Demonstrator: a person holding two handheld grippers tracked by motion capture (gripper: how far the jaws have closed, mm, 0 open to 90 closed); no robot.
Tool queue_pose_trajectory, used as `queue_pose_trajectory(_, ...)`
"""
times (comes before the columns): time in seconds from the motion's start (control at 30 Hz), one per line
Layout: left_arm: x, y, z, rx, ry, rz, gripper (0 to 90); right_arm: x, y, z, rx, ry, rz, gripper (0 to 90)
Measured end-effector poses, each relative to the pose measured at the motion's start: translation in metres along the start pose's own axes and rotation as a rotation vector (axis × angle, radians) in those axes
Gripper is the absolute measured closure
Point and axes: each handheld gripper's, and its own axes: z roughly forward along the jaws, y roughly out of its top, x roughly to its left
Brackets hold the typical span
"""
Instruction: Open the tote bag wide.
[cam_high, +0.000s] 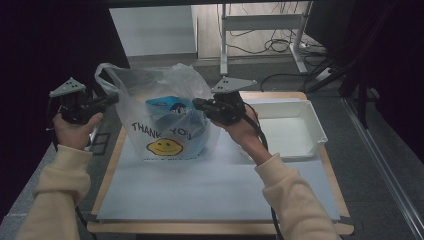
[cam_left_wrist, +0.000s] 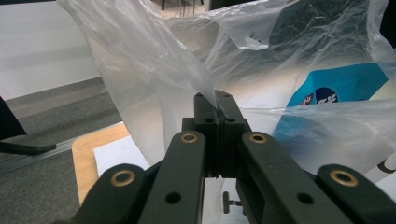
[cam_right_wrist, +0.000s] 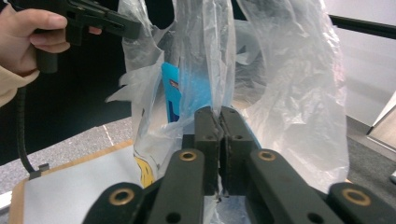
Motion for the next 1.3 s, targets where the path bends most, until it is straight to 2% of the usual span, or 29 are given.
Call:
queue_pose_trajectory(0.33,0.000,-0.001,-0.002,-0.009,0.002,0.004,89.9,-0.006,-0.005,-0.005,-0.005,-0.040,0.010,88.8)
queue_pose_trajectory(0.47,0.001,-0.004,-0.002,-0.006,0.004,-0.002,89.9,-0.011,-0.012,-0.007,0.005,-0.063,0.023,88.7)
queue_pose_trajectory(0.93,0.006,-0.017,0.003,0.019,0.001,-0.019,89.9,-0.023,-0.041,0.001,0.044,-0.090,0.078,88.8)
queue_pose_trajectory(1.1,0.006,-0.020,0.004,0.024,-0.002,-0.018,89.9,-0.026,-0.046,-0.001,0.025,-0.089,0.107,88.8)
queue_pose_trajectory(1.3,0.002,-0.022,0.007,0.033,-0.014,-0.010,89.9,-0.030,-0.050,-0.007,0.008,-0.100,0.117,88.8)
